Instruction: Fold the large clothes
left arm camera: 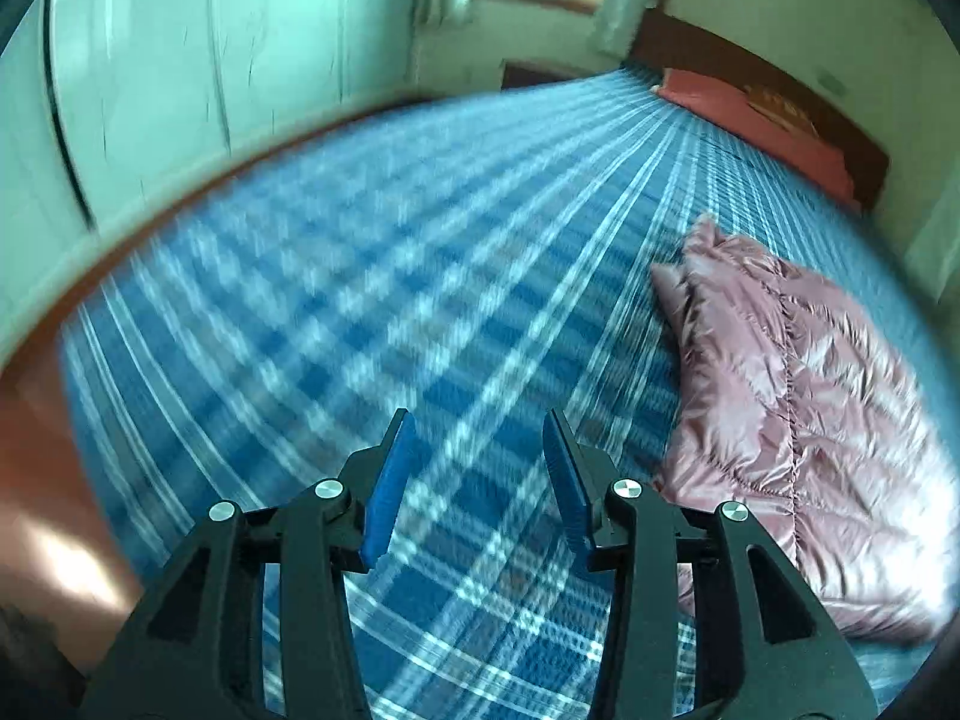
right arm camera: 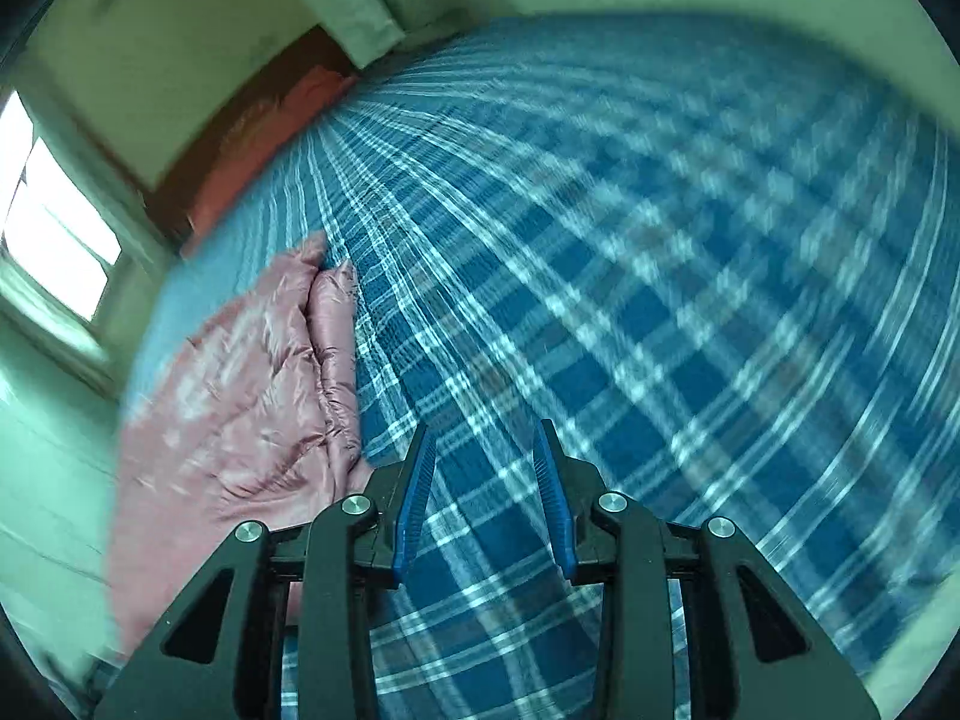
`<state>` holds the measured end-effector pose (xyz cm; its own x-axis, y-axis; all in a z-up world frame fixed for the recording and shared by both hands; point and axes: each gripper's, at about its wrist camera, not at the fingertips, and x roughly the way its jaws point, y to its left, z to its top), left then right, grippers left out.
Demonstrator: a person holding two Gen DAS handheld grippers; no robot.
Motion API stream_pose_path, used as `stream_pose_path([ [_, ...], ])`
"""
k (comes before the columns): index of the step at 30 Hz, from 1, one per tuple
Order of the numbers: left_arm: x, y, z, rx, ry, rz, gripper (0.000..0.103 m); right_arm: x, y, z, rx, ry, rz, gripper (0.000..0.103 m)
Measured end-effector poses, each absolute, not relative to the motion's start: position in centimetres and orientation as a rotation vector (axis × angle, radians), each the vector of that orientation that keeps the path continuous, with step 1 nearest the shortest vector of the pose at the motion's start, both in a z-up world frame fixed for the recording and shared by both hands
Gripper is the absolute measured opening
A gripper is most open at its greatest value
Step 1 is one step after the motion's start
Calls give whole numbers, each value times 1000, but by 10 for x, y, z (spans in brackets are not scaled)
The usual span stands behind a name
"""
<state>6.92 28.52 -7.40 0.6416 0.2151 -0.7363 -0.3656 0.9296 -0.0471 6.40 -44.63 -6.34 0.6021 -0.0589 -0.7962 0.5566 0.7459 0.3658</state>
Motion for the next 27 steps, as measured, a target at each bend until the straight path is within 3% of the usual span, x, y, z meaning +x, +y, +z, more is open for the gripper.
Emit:
stream_pose_path([
  [8, 91, 181, -40, 56, 739, 171, 44, 114, -368, -20, 371, 850, -261, 35],
  [21, 162, 70, -88, 179, 859, 68, 44, 206, -220, -23, 152, 897, 21, 35],
  [23, 168, 66, -102, 201, 886, 68, 36, 214, -209, -36, 120, 930, 22, 35],
  [27, 170, 59, -120, 239, 884, 72, 29, 225, -194, -73, 66, 1014, 12, 35],
])
